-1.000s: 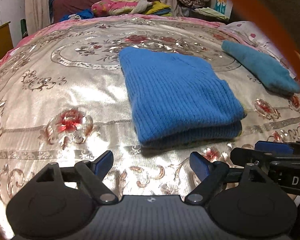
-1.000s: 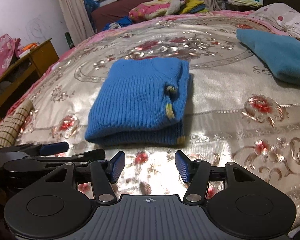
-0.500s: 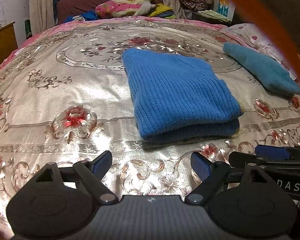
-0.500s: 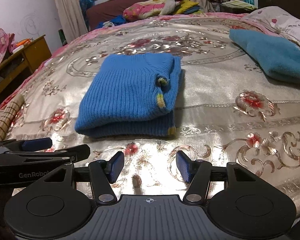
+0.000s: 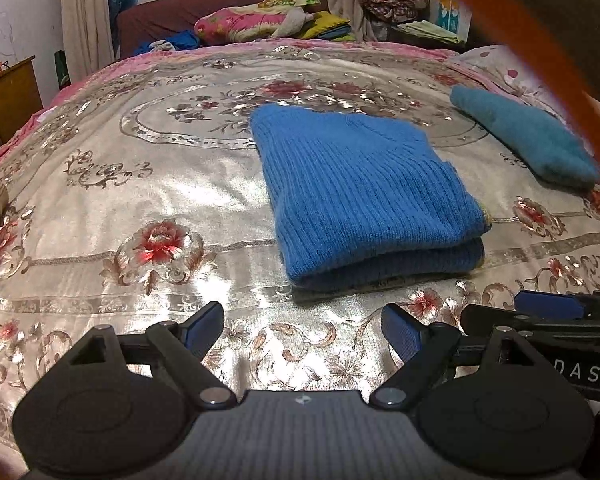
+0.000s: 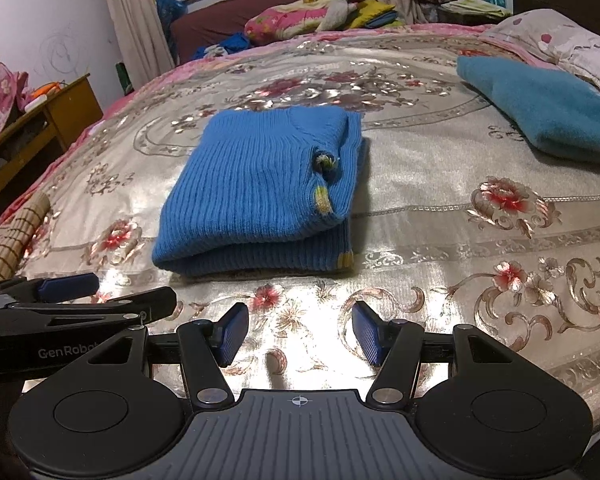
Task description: Fold small clothes
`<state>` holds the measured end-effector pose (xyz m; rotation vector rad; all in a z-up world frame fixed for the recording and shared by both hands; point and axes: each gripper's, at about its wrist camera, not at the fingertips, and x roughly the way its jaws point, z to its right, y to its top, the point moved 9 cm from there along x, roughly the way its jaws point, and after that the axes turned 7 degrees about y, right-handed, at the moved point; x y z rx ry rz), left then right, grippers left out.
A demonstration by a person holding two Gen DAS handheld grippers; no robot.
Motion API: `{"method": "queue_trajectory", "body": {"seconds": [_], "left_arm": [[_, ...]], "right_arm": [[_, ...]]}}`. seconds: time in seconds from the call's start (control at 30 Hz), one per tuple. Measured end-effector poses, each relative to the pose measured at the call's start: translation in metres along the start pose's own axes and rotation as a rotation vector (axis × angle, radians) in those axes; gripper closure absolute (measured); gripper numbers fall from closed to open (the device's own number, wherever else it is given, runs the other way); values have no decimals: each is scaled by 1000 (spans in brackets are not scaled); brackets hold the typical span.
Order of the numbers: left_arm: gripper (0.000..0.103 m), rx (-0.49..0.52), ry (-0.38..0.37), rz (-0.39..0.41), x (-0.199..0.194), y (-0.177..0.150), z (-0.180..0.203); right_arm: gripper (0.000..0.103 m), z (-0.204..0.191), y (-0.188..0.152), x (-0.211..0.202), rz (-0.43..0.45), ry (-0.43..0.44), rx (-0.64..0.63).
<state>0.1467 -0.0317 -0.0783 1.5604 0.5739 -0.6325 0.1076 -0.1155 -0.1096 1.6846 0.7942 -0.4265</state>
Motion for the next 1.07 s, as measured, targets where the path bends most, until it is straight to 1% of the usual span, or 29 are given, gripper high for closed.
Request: {"method": "queue_trajectory", "body": {"seconds": [1.07], "left_arm": [[16,6,-2,-6,-1,-3,1]], "right_arm": [[46,1,-3,1,-3,0,6]]}}
